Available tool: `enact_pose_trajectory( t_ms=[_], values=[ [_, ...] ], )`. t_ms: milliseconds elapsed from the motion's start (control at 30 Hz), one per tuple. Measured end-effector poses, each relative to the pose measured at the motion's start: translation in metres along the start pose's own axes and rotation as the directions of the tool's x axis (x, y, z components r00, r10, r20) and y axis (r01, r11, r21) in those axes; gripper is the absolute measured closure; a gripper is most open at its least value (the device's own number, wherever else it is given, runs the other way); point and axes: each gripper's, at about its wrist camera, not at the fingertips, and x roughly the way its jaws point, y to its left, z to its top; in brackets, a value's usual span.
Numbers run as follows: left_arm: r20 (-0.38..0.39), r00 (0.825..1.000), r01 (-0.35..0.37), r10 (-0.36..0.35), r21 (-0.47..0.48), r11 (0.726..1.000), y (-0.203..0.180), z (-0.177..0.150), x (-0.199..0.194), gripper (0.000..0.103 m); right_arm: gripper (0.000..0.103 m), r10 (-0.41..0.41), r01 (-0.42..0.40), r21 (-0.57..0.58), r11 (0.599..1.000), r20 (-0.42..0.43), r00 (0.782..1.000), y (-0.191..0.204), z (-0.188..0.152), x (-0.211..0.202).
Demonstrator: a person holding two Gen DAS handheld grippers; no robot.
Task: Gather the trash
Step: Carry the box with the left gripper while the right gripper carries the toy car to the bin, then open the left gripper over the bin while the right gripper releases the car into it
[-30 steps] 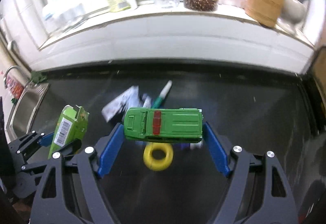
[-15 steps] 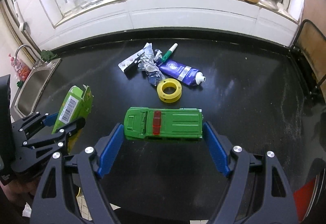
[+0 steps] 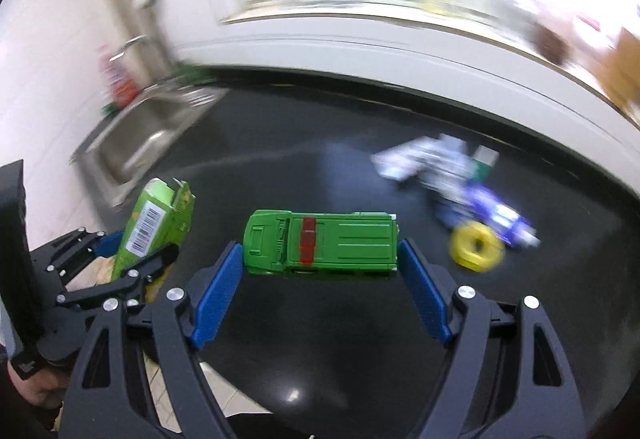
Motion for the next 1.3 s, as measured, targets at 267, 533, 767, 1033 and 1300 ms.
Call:
enact_pose_trajectory(
  t_ms=[267,533,767,1033,1300],
  values=[
    [-0.095,0.966,-0.258,0.24,-0.307,0.916,0.136,-0.098,-0.05,0.059,0.026,0.298,-0.338,-0.284,0.897,-0.176,0.938,0.177,0.004,0.058],
    [-0.233,0.927,-0.372,0.292,-0.504,0.779,0.206,-0.203,-0.08,0.059,0.026,0.388,-0.517,-0.373,0.771,-0.368,0.845,0.288,-0.041,0.087],
    [-0.246,0.941,-0.333,0.232,-0.556,0.761,0.225,-0.241,-0.068,0.059,0.026,0.356,-0.543,-0.358,0.76,-0.47,0.808,0.333,-0.072,0.122],
    [-0.251,0.948,-0.31,0.197,-0.578,0.755,0.244,-0.251,-0.047,0.059,0.026,0.327,-0.536,-0.357,0.765,-0.501,0.801,0.354,-0.077,0.15],
    [-0.252,0.948,-0.311,0.196,-0.593,0.743,0.253,-0.251,-0.043,0.057,0.026,0.335,-0.546,-0.366,0.754,-0.501,0.798,0.368,-0.07,0.156]
  ],
)
